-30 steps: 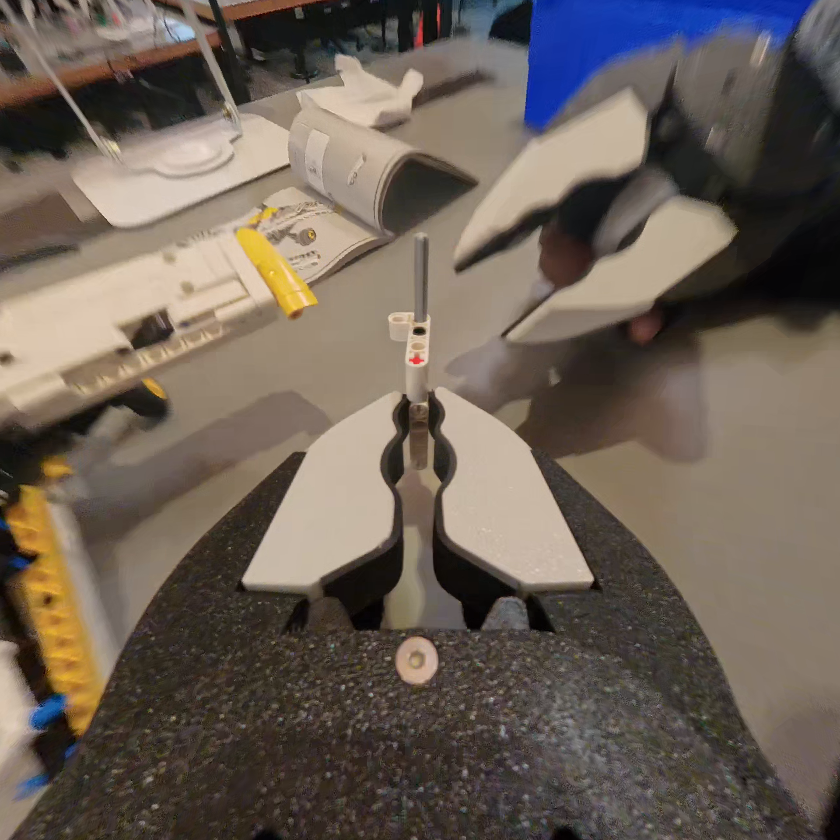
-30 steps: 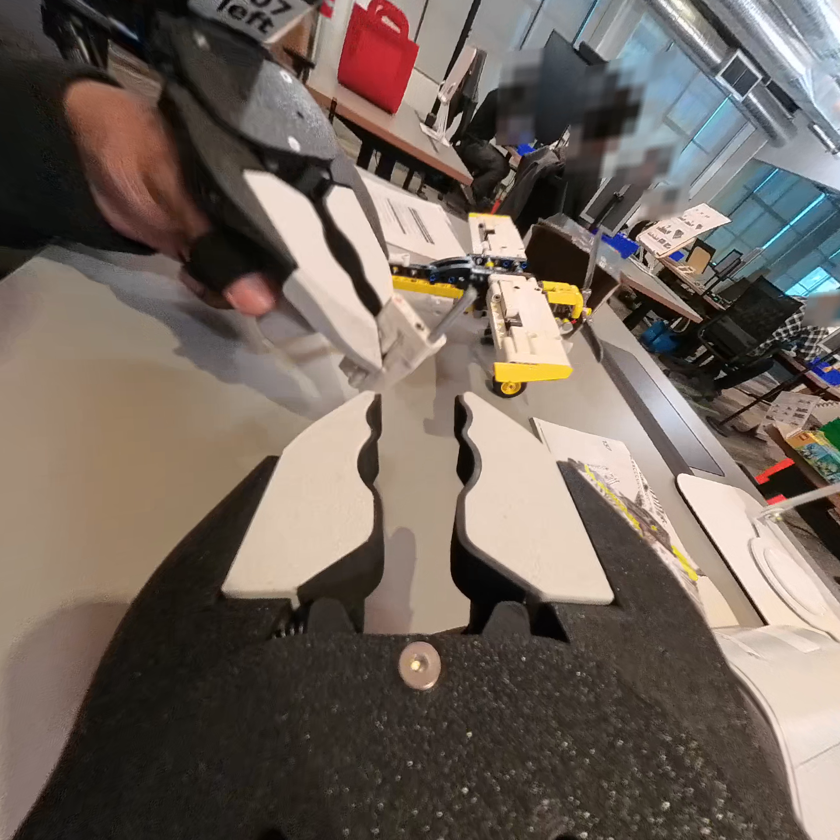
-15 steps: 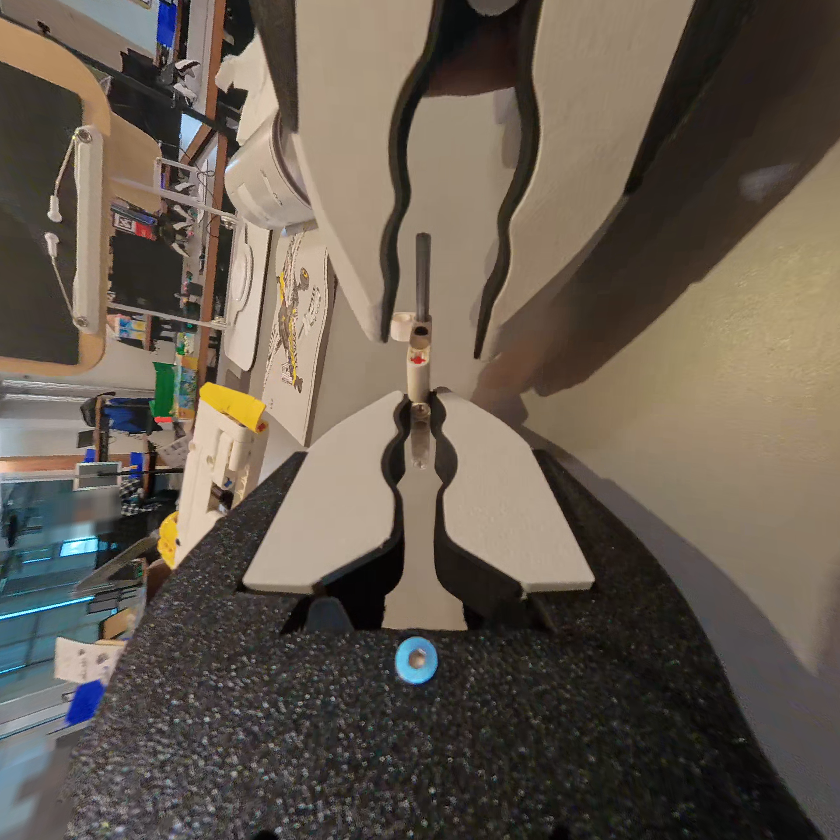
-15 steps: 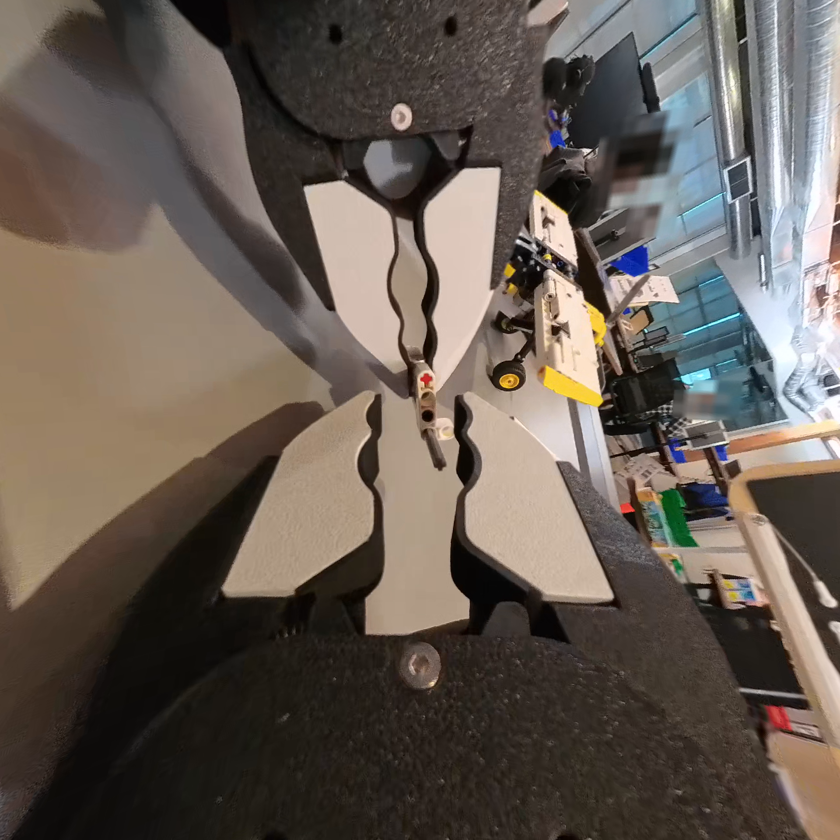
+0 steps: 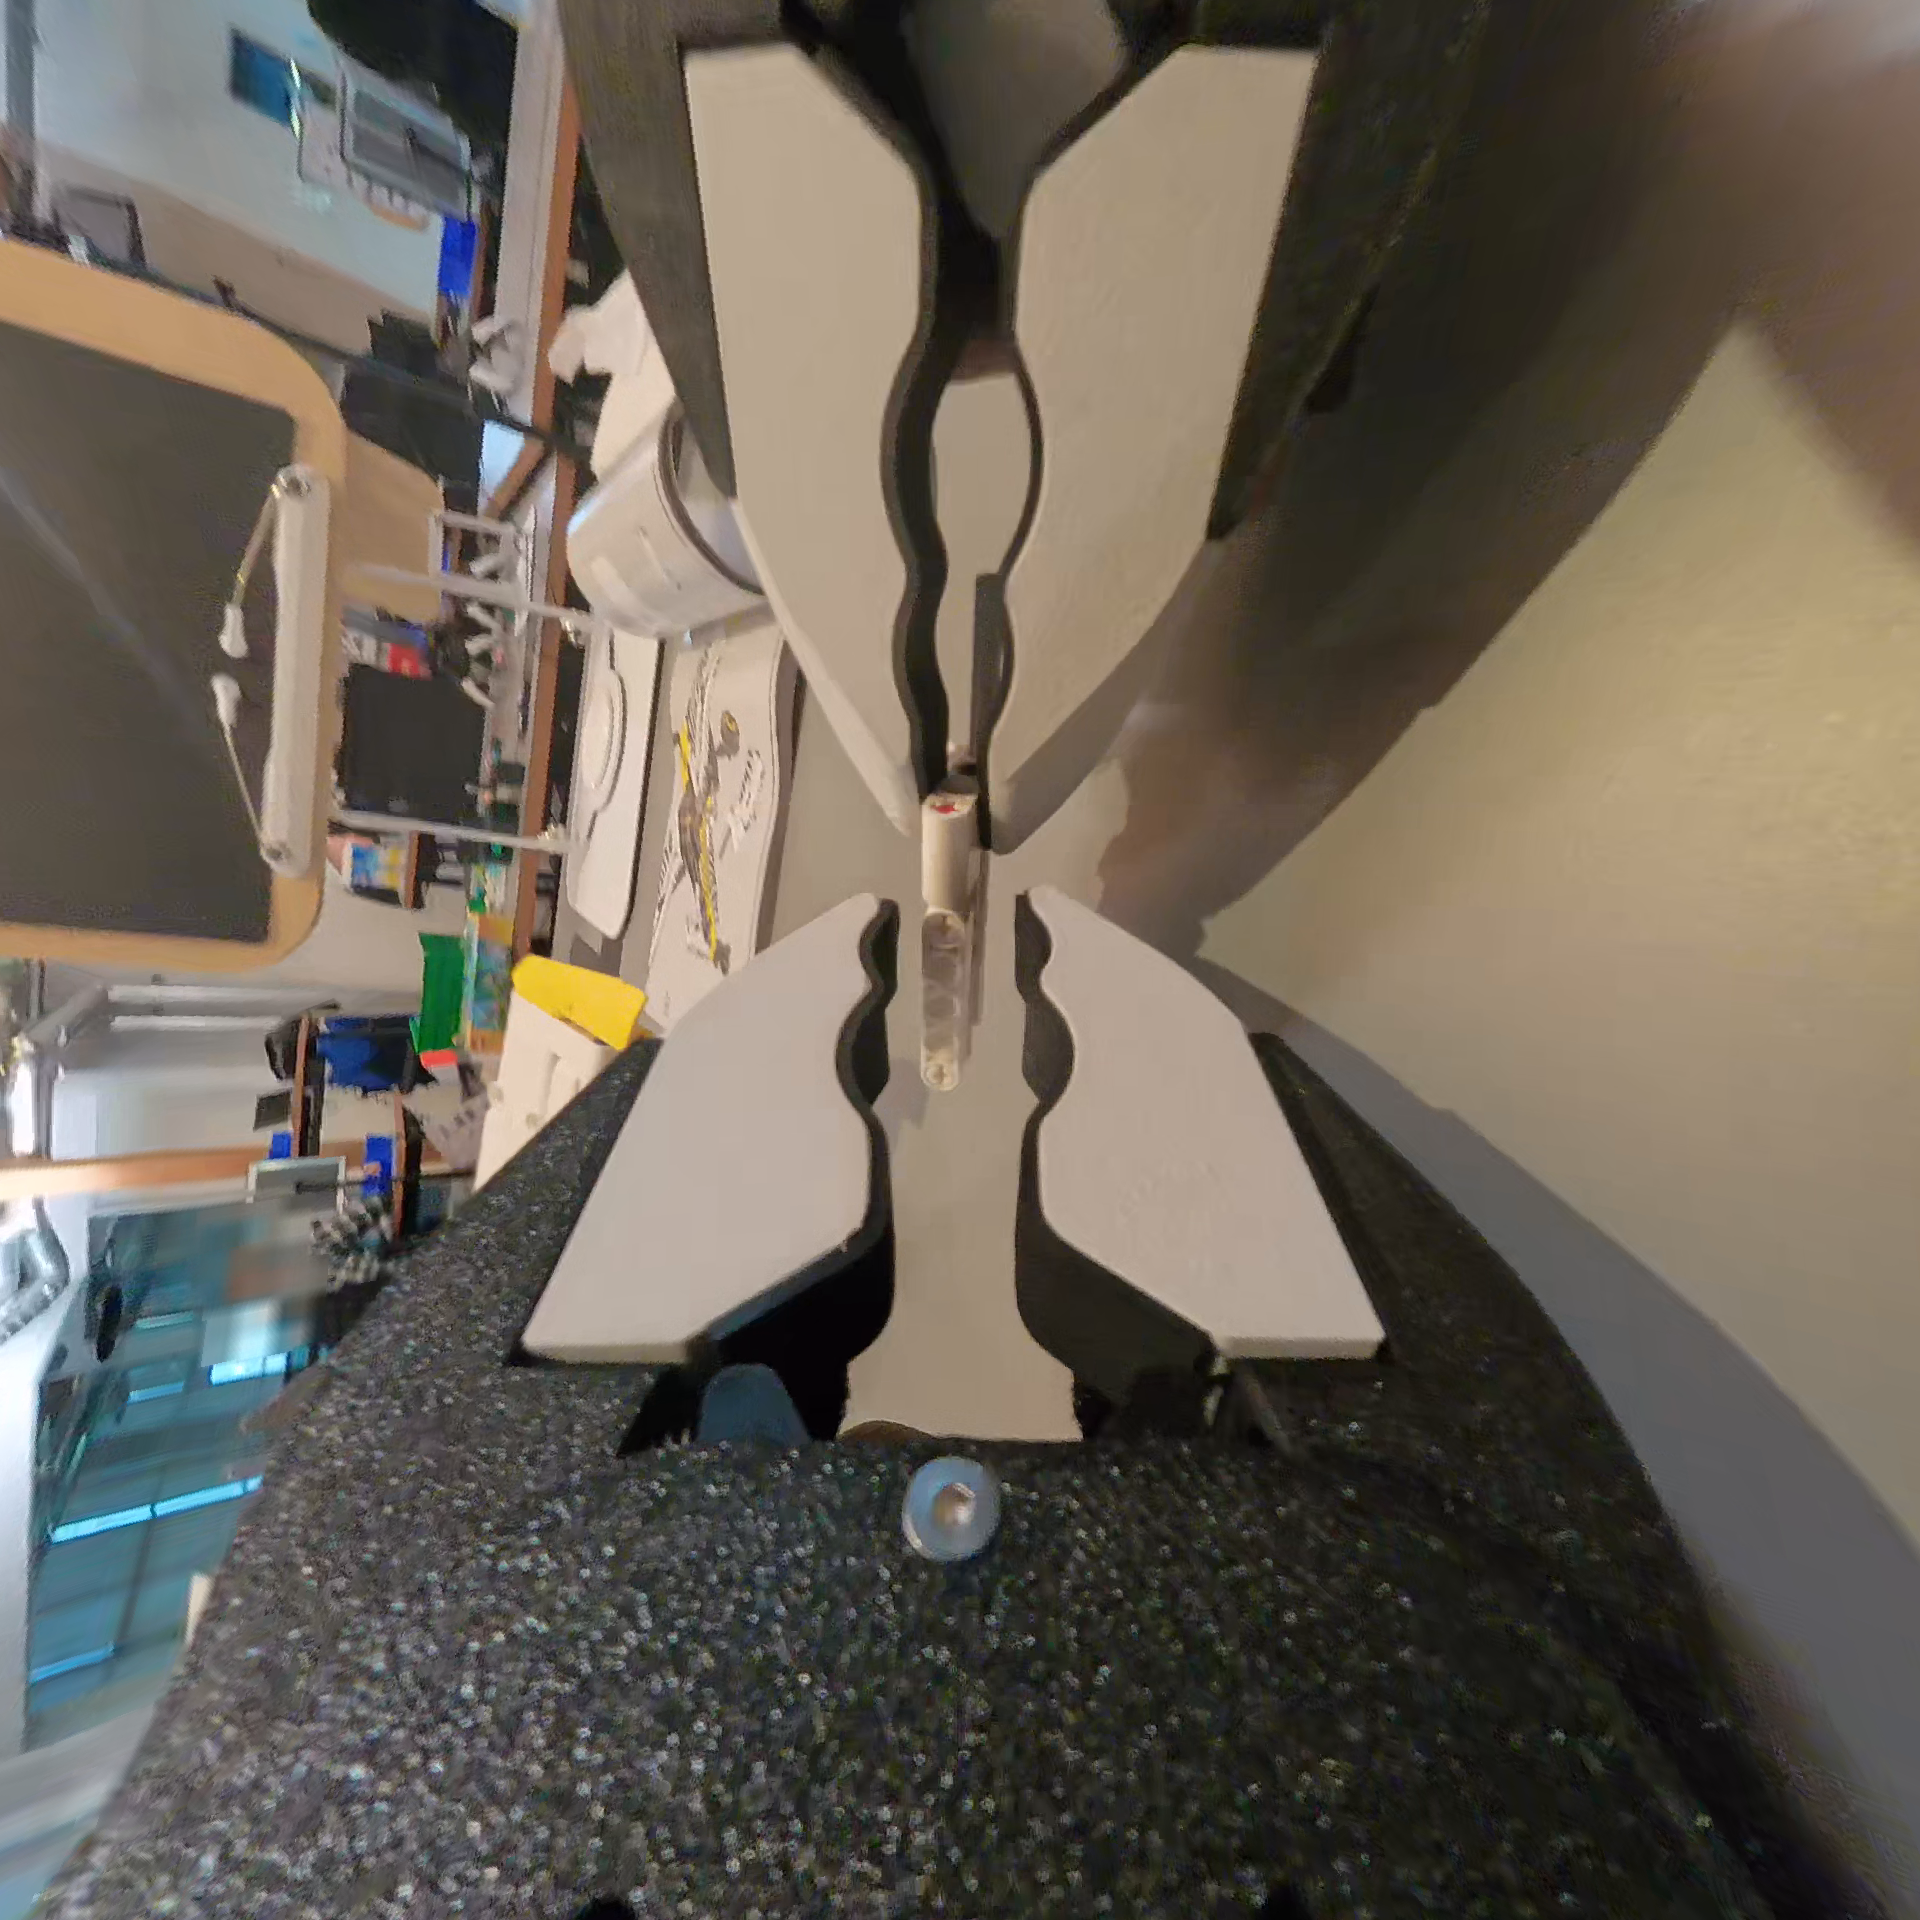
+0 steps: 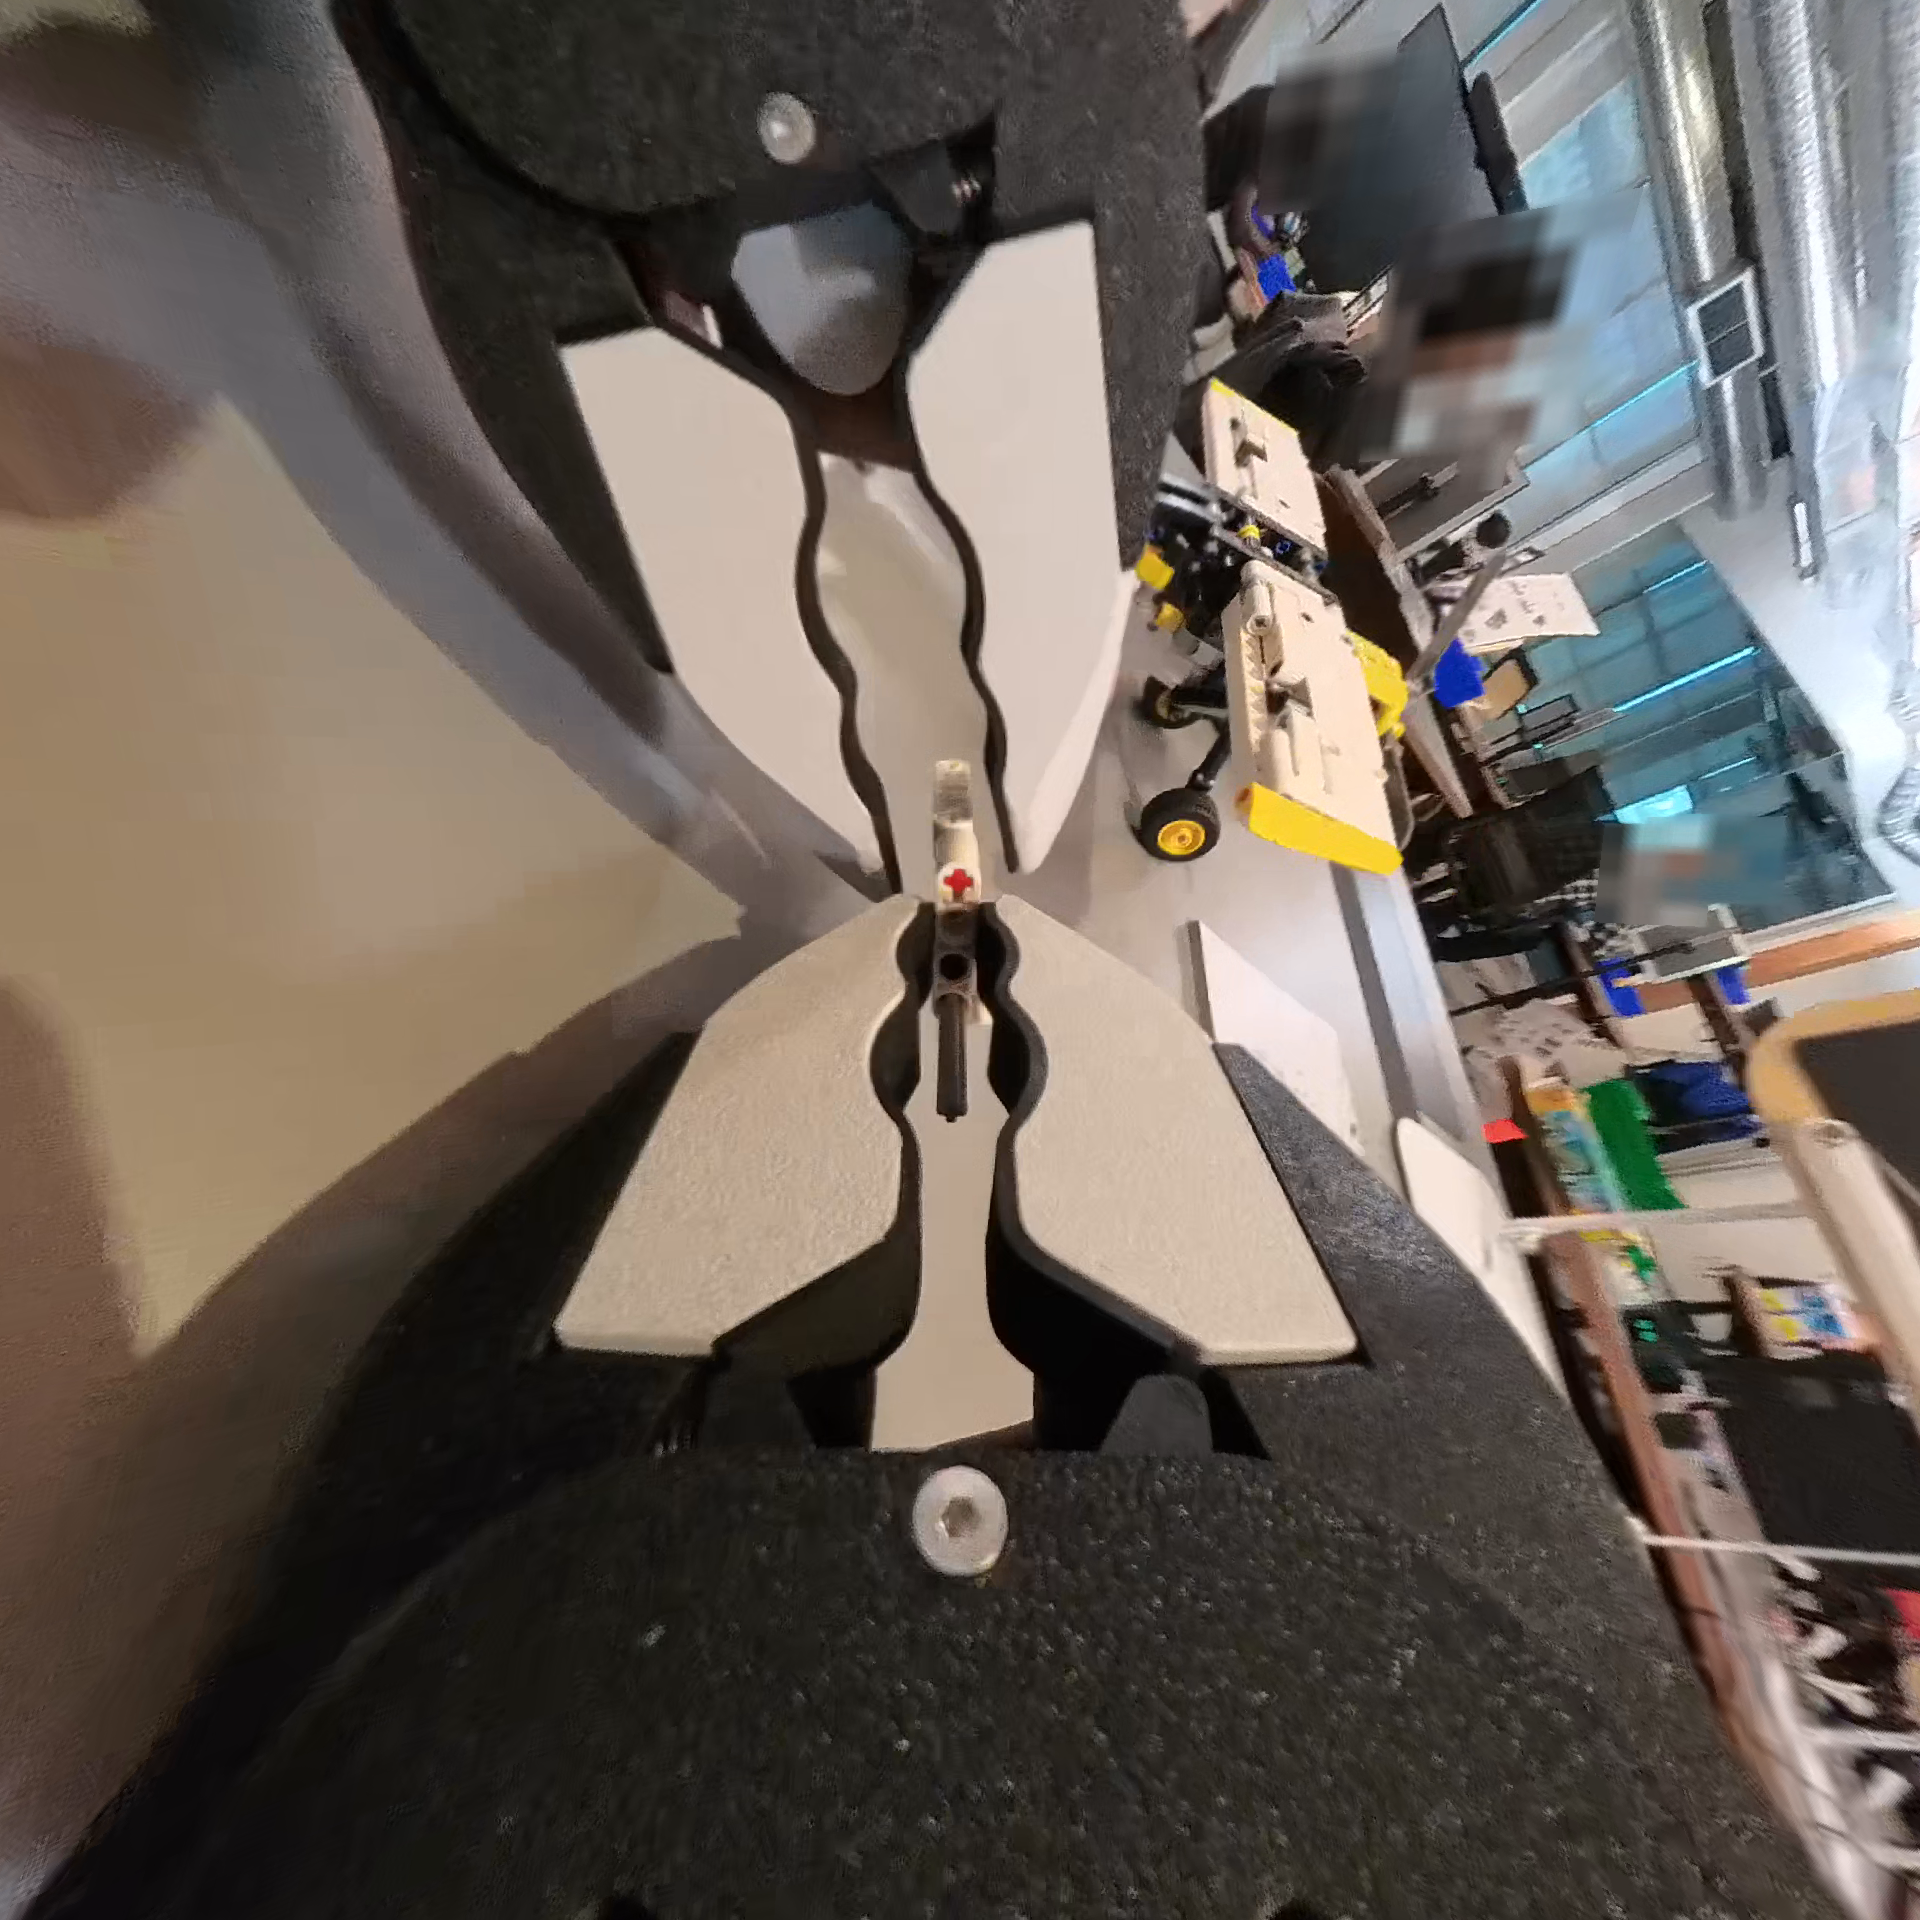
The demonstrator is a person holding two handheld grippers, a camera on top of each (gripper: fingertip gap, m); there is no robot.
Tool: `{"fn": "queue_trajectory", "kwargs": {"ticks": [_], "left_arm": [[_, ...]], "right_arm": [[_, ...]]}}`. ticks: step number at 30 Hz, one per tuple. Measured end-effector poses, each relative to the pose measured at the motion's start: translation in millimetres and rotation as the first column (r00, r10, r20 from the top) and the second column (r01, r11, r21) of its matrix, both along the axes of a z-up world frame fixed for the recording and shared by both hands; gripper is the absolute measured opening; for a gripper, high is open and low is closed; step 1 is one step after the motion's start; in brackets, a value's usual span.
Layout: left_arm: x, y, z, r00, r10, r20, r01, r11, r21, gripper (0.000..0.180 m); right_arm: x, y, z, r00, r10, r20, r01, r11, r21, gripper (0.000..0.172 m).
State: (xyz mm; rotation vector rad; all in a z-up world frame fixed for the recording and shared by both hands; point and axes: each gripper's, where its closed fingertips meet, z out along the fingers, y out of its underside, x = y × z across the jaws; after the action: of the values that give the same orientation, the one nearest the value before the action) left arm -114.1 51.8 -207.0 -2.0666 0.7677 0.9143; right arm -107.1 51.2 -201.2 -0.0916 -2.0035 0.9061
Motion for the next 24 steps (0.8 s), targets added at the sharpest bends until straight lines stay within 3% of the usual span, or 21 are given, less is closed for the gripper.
{"fn": "queue_trajectory", "kwargs": {"ticks": [8, 11, 18, 24], "left_arm": [[4, 5, -3, 0.986, -0.116, -0.124, 0.115, 0.993, -0.009, 0.014], [3, 5, -6, 0.987, -0.116, -0.107, 0.115, 0.993, -0.019, 0.009], [-1, 8, -14, 0.990, -0.081, -0.119, 0.082, 0.997, 0.002, 0.008], [2, 8, -15, 0.974, -0.133, -0.185, 0.141, 0.990, 0.028, 0.009]], "right_arm": [[3, -5, -2, 0.999, 0.032, 0.027, -0.031, 0.999, -0.025, 0.008], [2, -3, -6, 0.999, 0.026, 0.025, -0.026, 1.000, -0.011, 0.008], [-3, 0, -14, 0.999, -0.004, -0.039, 0.008, 0.995, 0.099, 0.009], [1, 1, -17, 0.997, 0.014, -0.077, 0.000, 0.984, 0.177, 0.008]]}}
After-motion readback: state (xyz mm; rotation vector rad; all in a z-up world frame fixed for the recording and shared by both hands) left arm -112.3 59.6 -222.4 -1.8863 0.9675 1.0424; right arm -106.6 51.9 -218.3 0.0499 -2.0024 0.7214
